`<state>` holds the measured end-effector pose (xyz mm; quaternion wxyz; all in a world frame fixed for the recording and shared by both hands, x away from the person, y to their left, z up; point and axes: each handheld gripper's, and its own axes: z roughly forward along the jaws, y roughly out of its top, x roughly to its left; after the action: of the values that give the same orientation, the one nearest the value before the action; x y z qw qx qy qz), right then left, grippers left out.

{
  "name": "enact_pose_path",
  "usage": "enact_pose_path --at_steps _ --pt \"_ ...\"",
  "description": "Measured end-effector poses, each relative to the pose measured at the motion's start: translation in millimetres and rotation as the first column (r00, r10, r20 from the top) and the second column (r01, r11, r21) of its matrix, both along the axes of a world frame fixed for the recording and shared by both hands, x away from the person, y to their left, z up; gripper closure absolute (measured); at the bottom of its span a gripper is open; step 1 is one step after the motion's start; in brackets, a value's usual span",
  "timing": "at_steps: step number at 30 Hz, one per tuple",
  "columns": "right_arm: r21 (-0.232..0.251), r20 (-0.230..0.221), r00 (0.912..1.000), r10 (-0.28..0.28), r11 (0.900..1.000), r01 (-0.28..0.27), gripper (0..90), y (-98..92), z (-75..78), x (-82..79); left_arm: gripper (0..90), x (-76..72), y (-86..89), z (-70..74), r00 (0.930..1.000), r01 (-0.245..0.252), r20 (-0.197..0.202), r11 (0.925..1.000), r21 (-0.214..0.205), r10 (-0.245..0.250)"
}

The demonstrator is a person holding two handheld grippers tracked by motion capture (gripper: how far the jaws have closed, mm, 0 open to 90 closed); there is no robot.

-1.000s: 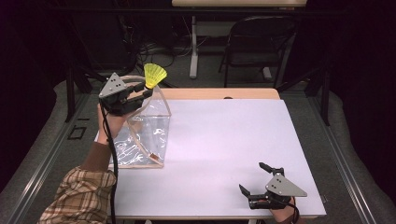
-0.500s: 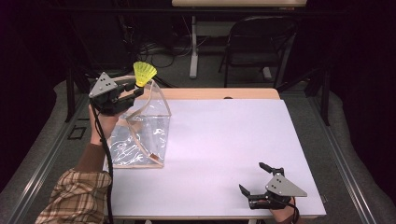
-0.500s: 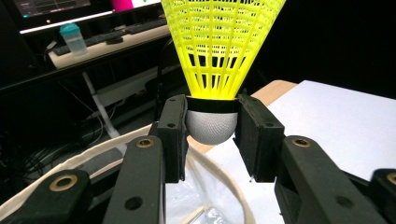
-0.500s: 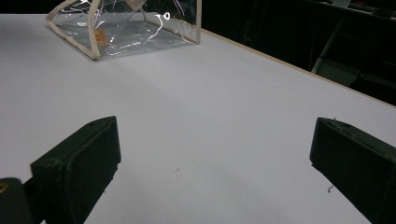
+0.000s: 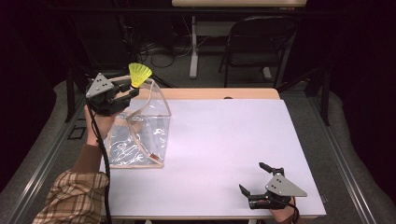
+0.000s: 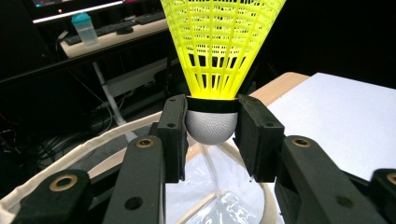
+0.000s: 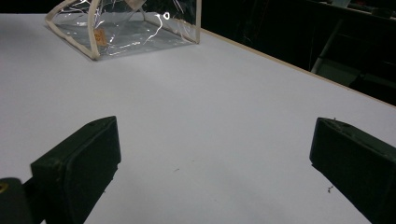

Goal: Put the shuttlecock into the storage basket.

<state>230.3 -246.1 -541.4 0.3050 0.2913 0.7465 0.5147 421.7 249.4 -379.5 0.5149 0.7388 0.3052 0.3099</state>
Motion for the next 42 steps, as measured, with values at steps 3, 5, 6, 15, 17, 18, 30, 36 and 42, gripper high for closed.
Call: enact_pose_path --at_steps 3,5,6,15,17,18,30,36,42 --pt "-0.002 0.002 1.0 0.0 1.0 0.0 1.4 -0.1 0.1 0.1 64.4 0.3 1.6 -0.9 0.9999 -0.013 -0.004 0.9999 -0.003 0.013" --pt "-0.001 0.001 1.0 0.0 1.0 0.0 1.4 0.0 0.1 0.0 64.4 0.5 3.3 -1.5 0.9998 -0.02 -0.004 0.9998 -0.009 0.02" --pt "-0.002 0.002 1.0 0.0 1.0 0.0 1.4 0.0 0.1 0.1 64.3 1.2 4.5 -2.3 0.9996 -0.025 -0.009 0.9996 -0.01 0.025" --pt "-0.002 0.001 1.0 0.0 1.0 0.0 1.4 0.0 0.1 0.0 64.4 3.6 7.5 -6.2 0.9979 -0.06 -0.021 0.9979 0.024 0.061" --pt "-0.002 0.001 1.0 0.0 1.0 0.0 1.4 0.0 0.1 0.1 64.3 4.1 8.5 -7.0 0.9976 -0.063 -0.026 0.9974 0.033 0.064" --pt "0.0 0.001 1.0 0.0 1.0 0.0 1.4 0.1 0.1 0.1 64.3 4.4 8.6 -7.4 0.9974 -0.066 -0.025 0.997 0.039 0.067" --pt "-0.001 0.002 1.0 -0.001 1.0 0.001 1.4 0.0 0.1 0.0 64.4 6.2 9.0 -11.4 0.9945 -0.093 -0.041 0.9926 0.078 0.096" --pt "0.0 0.001 1.0 0.0 1.0 0.0 1.4 0.0 0.1 0.1 64.4 7.0 9.3 -13.0 0.9922 -0.107 -0.053 0.989 0.102 0.113" --pt "0.001 0.001 1.0 0.0 1.0 0.0 1.4 0.1 0.1 0.1 64.4 7.9 11.4 -14.2 0.9901 -0.117 -0.065 0.9868 0.112 0.125"
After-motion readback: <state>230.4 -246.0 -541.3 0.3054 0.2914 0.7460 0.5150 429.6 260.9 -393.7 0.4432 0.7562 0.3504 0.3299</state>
